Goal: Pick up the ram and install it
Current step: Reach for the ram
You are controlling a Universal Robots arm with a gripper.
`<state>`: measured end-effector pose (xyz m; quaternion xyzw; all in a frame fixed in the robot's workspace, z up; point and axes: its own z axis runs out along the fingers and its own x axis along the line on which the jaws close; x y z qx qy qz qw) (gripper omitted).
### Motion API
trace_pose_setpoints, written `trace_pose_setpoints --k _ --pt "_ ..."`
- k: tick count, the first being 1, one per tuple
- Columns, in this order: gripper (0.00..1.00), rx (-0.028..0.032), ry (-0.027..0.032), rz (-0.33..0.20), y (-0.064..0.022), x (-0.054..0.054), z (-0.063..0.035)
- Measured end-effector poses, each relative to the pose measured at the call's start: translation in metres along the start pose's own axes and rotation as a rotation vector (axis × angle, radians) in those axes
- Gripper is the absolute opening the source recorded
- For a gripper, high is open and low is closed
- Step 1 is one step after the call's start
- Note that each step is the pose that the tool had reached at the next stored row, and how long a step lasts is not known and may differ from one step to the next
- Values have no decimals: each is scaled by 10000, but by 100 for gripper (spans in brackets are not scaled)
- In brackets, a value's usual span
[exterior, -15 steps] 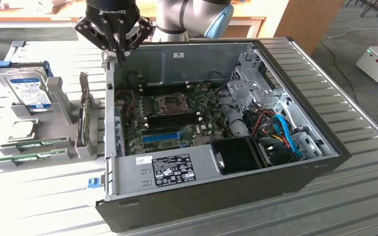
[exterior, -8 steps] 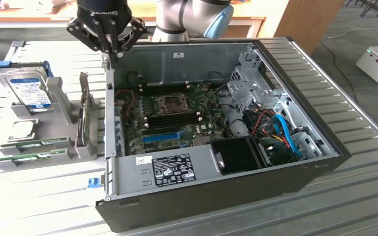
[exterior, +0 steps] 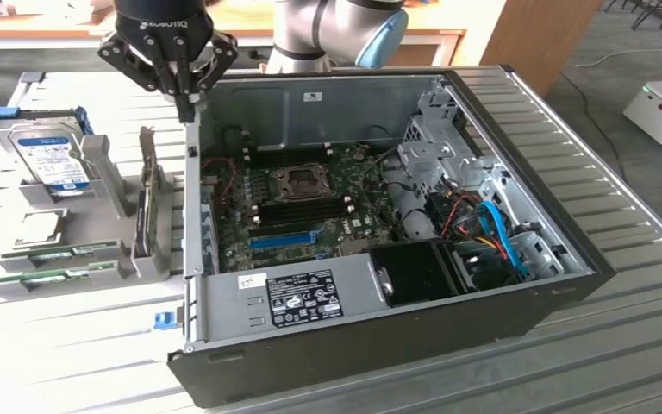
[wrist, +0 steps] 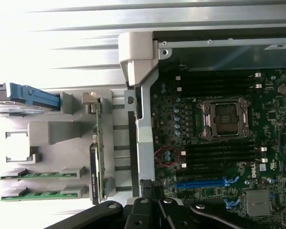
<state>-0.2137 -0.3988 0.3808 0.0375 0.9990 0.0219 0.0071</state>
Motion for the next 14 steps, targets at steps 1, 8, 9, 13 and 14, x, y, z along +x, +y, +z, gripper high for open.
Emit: trace_pose_setpoints --k 1,8,9,13,14 --pt "11 1 3 0 -1 16 1" --pt "11 2 26 1 -11 144 9" --pt "11 3 31 1 -13 162 9" --pt "11 5 52 3 -18 234 12" --pt "11 5 57 3 -20 252 12"
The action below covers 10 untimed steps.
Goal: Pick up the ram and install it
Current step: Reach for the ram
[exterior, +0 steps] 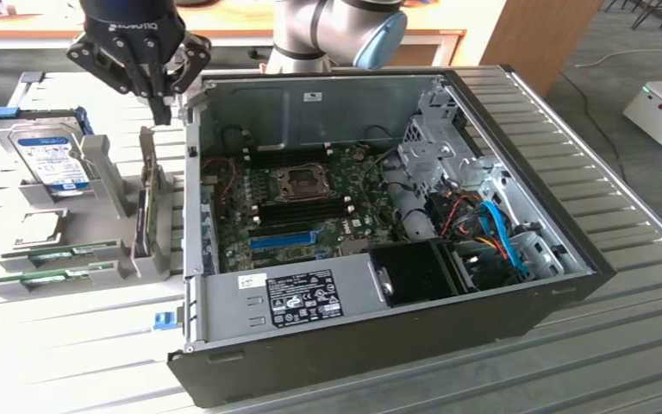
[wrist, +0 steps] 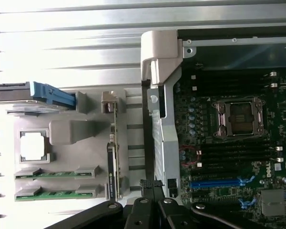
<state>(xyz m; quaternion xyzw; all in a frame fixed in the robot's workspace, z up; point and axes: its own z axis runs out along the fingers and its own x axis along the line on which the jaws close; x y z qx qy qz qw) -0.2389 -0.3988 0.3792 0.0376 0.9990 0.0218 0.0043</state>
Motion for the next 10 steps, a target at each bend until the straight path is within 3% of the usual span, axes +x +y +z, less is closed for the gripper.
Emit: trace_pose_setpoints --k 10 --pt "11 5 46 2 -13 163 17"
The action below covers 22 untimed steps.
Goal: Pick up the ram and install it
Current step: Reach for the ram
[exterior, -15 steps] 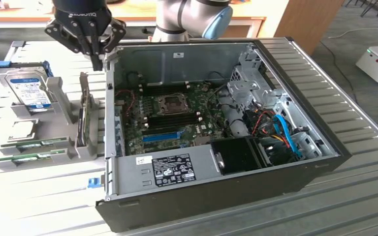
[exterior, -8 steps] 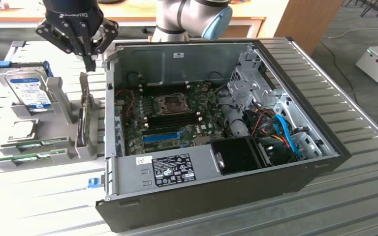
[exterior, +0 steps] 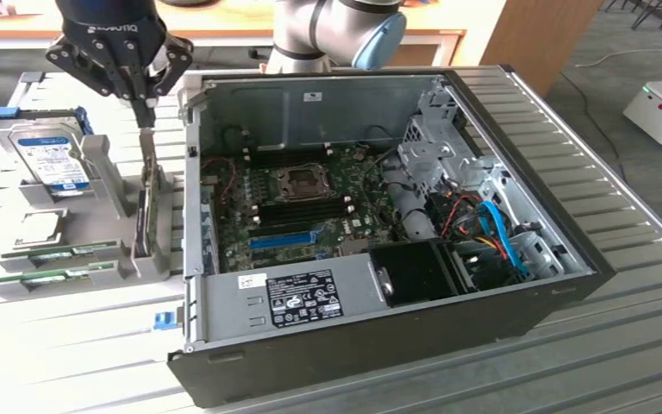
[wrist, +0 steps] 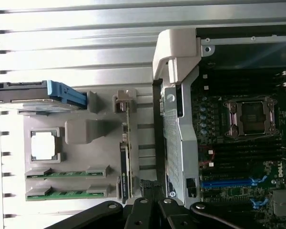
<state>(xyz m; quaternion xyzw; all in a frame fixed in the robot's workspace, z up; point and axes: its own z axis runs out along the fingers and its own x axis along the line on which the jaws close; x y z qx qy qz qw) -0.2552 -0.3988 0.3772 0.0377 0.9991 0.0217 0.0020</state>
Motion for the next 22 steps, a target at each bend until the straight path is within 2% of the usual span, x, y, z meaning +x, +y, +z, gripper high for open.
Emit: trace_pose_setpoints --k 4,9,22 --pt "11 3 63 3 -4 54 10" --pt "11 15 200 8 -10 128 14" --pt "11 38 510 22 -26 337 27"
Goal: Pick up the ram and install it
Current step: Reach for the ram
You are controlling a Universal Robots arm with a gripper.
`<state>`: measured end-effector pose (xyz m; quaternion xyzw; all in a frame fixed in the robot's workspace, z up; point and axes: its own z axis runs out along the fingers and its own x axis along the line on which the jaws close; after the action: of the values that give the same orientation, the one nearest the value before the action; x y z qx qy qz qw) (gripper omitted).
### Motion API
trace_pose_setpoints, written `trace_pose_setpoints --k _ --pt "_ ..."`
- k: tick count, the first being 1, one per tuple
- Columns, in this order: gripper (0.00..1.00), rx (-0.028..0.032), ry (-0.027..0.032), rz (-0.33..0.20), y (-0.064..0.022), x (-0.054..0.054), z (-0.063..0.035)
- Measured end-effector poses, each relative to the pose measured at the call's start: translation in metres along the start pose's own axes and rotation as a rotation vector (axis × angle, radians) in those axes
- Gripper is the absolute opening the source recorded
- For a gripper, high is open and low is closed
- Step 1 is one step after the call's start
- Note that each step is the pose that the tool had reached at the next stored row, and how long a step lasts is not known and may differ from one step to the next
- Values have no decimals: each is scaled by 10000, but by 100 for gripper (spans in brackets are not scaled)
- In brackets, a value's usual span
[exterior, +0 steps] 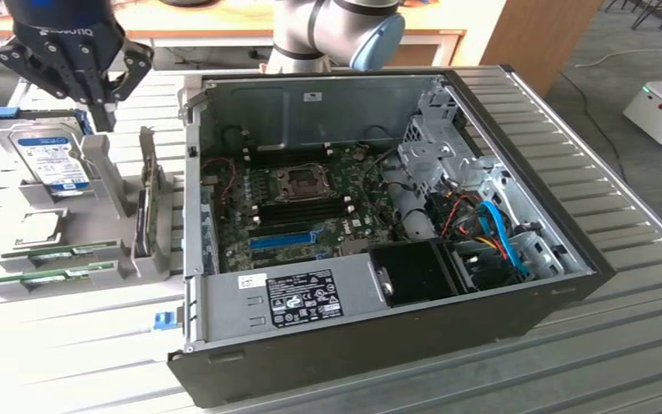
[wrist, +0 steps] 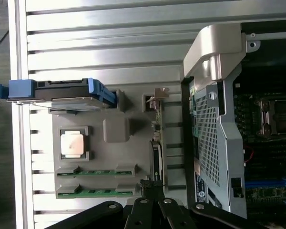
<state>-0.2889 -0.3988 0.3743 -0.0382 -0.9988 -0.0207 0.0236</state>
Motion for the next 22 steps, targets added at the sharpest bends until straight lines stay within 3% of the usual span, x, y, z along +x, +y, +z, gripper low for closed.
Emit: trace_pose_setpoints --k 22 --pt "11 38 504 21 -29 354 38"
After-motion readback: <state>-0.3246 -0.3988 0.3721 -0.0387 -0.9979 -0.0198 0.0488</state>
